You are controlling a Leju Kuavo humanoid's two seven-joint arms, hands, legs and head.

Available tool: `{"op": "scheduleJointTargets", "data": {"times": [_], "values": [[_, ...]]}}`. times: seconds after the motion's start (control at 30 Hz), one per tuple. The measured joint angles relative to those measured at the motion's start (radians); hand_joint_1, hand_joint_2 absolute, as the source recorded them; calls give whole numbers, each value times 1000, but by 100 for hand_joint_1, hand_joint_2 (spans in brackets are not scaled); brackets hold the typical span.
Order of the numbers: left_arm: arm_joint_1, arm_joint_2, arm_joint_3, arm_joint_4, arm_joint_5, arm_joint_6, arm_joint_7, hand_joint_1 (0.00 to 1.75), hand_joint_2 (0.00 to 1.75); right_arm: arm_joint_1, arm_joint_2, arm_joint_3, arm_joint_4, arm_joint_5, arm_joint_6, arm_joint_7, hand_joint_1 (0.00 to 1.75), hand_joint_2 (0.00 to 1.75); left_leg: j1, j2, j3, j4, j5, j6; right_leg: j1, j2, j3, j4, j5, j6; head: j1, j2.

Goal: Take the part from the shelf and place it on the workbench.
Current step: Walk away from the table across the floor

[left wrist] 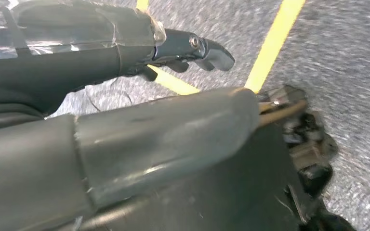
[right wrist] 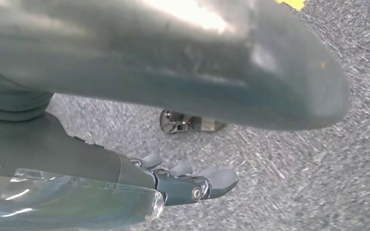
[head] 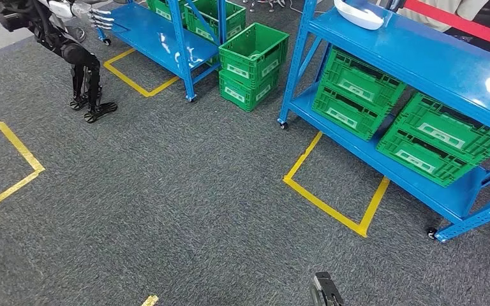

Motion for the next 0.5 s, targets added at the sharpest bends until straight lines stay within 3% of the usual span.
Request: {"op": "scheduleJointTargets", "data": {"times": [0.03, 0.1, 0.2, 0.33, 0.4, 0.43, 0.47, 0.5], "values": [[1, 3, -2, 0, 1, 4, -1, 0, 0, -3, 8, 3, 0, 2, 7, 9, 0, 0, -1, 20, 4, -2, -3, 2, 0, -29, -33, 62, -29, 6, 7, 0], [2, 11, -3, 2, 6, 17, -13, 0, 0, -3, 24, 12, 1, 4, 19, 25, 0, 0, -2, 56, 10, -2, -11, 2, -5, -49, -94, 170, -64, 14, 13, 0], [0, 20, -3, 3, 20, 43, -40, 0, 0, 7, 42, 22, 2, 4, 33, 43, 0, 0, -2, 87, 19, -1, -20, -2, -12, -58, -103, 171, -28, 19, 19, 0], [-1, 21, -3, 4, 22, 48, -44, 0, 0, 8, 45, 22, 2, 4, 35, 46, 0, 0, -1, 91, 20, -1, -22, -3, -13, -59, -96, 155, -15, 19, 20, 0], [-3, 27, -3, 4, 34, 63, -59, 0, 0, 9, 56, 27, 4, 4, 41, 54, 0, 0, -3, 106, 30, -3, -29, -11, -8, -96, -37, 38, 28, 14, 24, 0], [-5, 32, -2, 4, 41, 73, -68, 0, 0, 10, 66, 32, 6, 3, 44, 60, 0, 0, -4, 117, 38, -5, -36, -22, -5, -104, -5, -23, 50, 2, 25, 0], [-8, 38, -2, 4, 48, 82, -77, 0, 0, 11, 77, 38, 7, 3, 47, 65, 0, 0, -2, 107, 46, -2, -48, -35, -2, -109, 26, -83, 70, -10, 24, 0], [-10, 42, -2, 4, 49, 84, -80, 0, 0, 11, 82, 41, 9, 3, 48, 66, 0, 0, -1, 79, 42, 18, -65, -43, -2, -95, 29, -89, 72, -22, 19, 0]]}}
